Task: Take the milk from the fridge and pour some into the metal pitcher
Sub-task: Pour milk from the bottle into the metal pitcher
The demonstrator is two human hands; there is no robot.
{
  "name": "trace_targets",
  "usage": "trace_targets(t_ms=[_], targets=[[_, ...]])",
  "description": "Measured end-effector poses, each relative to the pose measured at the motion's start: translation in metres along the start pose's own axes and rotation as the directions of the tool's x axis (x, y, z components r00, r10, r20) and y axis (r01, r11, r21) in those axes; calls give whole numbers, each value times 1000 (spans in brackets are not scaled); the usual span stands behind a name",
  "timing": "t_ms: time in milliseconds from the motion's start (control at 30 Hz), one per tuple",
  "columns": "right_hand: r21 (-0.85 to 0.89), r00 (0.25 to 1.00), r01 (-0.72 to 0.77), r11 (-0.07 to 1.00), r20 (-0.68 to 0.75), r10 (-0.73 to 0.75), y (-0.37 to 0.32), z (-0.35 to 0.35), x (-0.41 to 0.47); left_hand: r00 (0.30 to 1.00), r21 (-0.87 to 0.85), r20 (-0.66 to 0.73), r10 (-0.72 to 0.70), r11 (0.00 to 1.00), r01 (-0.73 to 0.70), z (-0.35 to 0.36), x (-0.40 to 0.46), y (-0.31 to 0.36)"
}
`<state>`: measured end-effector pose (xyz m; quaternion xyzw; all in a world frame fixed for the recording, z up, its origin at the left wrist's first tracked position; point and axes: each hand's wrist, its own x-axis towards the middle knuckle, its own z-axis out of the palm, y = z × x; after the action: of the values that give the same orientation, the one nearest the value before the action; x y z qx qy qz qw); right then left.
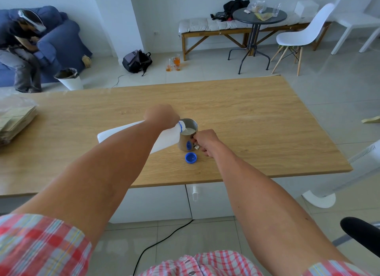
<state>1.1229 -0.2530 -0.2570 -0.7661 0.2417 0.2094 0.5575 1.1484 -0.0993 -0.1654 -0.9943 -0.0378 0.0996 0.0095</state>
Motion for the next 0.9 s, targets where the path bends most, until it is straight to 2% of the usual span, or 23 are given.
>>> trace_targets(t_ms=[900], targets=[[21,1000,-5,1000,1,5,-1,-1,-5,1000,19,4,-5,1000,5,-3,-3,4]])
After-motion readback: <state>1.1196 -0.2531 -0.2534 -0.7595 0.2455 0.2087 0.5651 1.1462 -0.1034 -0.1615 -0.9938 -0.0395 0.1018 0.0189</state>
